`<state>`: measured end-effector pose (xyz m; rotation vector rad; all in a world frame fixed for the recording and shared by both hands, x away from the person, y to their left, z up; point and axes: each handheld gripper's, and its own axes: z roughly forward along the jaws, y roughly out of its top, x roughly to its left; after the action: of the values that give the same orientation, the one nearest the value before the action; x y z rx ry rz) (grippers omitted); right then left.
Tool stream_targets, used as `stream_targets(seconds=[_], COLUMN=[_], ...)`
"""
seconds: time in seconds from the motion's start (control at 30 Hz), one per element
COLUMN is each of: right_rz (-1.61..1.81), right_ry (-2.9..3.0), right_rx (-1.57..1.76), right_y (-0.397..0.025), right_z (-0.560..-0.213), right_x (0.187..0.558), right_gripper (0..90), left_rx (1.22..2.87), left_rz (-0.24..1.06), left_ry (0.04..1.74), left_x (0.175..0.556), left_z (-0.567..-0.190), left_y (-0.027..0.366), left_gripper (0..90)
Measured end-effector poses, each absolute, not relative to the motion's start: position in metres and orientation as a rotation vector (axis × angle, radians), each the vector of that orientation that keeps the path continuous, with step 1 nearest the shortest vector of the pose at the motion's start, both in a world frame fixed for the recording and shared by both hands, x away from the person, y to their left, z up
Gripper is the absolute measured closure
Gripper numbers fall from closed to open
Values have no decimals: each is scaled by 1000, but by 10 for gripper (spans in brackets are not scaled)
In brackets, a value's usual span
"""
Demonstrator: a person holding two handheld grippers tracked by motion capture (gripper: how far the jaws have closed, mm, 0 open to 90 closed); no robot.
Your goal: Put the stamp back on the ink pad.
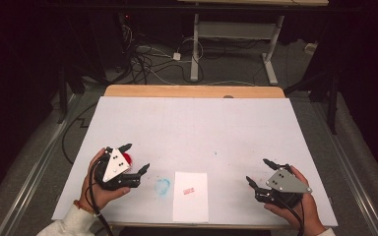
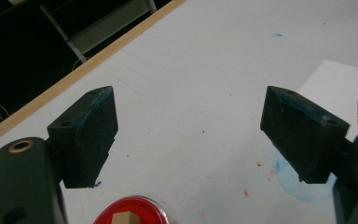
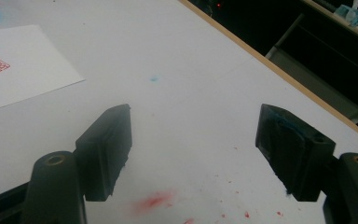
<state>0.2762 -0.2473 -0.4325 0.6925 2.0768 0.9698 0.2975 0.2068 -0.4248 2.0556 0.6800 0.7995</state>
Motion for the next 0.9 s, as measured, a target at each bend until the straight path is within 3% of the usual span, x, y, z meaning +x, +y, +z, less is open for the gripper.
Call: stream_targets(seconds=[0.9], right_rz=[1018], right_ry=[2027], right_rx=[717], right_y=[-253], right_z=[-433], right_x=[269], right_gripper=[235], left_rx=[2150], left_rz=[794], left_ry=[663], left_x=[282], left_z=[-459], left_y=[216], left_gripper=[167])
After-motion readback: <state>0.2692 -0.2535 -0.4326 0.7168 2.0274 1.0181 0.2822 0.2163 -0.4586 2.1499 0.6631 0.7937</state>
